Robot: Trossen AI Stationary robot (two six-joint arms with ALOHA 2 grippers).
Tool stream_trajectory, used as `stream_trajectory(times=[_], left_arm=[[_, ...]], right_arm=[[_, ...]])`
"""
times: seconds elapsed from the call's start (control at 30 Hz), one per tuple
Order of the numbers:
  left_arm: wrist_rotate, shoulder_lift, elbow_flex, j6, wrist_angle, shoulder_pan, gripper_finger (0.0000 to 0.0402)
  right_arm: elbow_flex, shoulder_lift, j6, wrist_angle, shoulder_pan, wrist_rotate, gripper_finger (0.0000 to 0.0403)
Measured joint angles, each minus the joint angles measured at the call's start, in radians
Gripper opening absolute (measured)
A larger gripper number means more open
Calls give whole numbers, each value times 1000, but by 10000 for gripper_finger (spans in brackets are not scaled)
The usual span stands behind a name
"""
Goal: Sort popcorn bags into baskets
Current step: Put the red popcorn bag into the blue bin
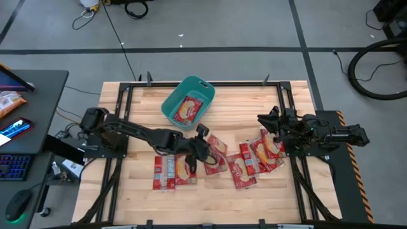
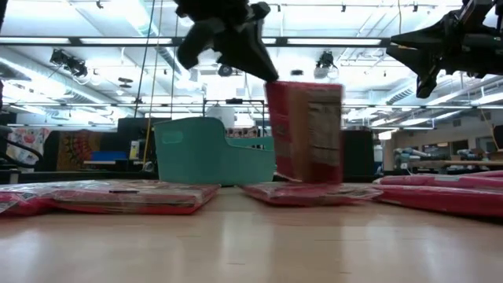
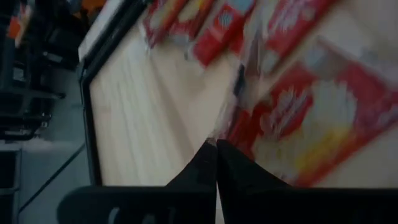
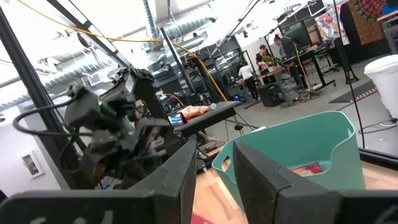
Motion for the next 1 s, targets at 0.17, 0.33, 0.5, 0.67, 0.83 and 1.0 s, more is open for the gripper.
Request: stream_trajectory(times=[0.17, 0.33, 0.5, 0.67, 0.83, 1.0], left_arm=[[-5, -35, 0, 17, -11, 32, 1], [-6, -74, 0, 71, -17, 72, 1], [-7, -115, 0, 100, -22, 114, 1], [-6, -158, 0, 152, -20, 154, 0], [-6, -197, 0, 205, -11, 211, 0], [34, -227, 0, 233, -6, 285, 0]], right_arm=[[0, 0, 0, 3, 0, -3, 112], [0, 0, 0, 8, 0, -3, 112], [0, 0, 0, 8, 0, -3, 112], [0, 0, 0, 10, 0, -3, 112], [0, 0, 0, 15, 0, -3, 112], [0, 0, 0, 15, 0, -2, 112]])
